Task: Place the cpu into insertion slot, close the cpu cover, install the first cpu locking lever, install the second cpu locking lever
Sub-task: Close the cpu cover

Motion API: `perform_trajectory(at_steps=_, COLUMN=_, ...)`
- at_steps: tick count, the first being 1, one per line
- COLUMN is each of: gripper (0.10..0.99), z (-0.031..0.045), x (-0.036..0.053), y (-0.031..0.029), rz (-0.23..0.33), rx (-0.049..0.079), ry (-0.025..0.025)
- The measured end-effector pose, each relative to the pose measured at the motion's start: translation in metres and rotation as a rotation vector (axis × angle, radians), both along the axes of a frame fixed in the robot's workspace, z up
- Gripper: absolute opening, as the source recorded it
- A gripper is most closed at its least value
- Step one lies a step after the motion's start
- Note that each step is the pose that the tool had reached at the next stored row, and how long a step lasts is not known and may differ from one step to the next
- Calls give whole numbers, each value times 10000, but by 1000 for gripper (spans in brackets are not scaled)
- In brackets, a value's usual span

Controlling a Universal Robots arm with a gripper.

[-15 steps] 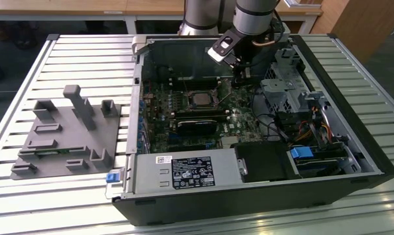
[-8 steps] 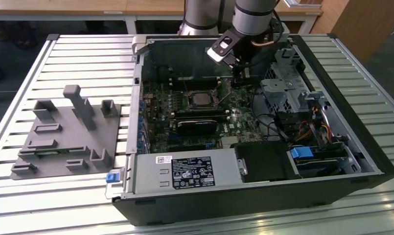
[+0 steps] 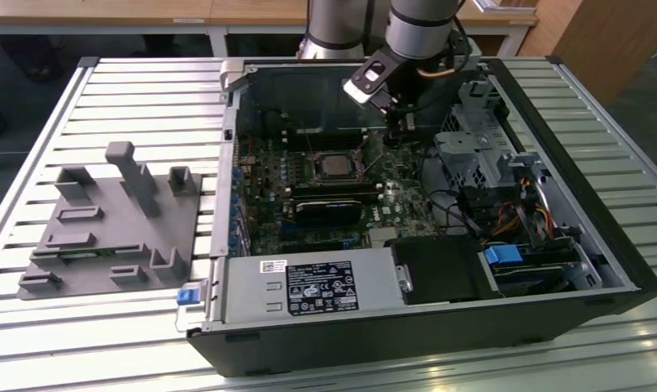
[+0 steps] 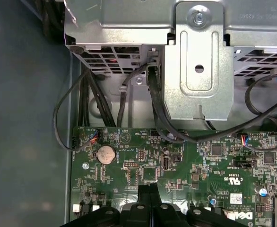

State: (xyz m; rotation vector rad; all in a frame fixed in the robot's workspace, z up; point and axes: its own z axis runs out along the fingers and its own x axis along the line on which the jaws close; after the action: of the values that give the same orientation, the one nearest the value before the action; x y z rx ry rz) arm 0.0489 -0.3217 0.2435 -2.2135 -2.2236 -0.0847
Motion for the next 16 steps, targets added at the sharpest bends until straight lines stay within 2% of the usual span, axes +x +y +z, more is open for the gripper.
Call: perform_trajectory(at_steps=16, gripper=106, z=0, x=-81, y=0, rz=1, rx=-1, ry=0)
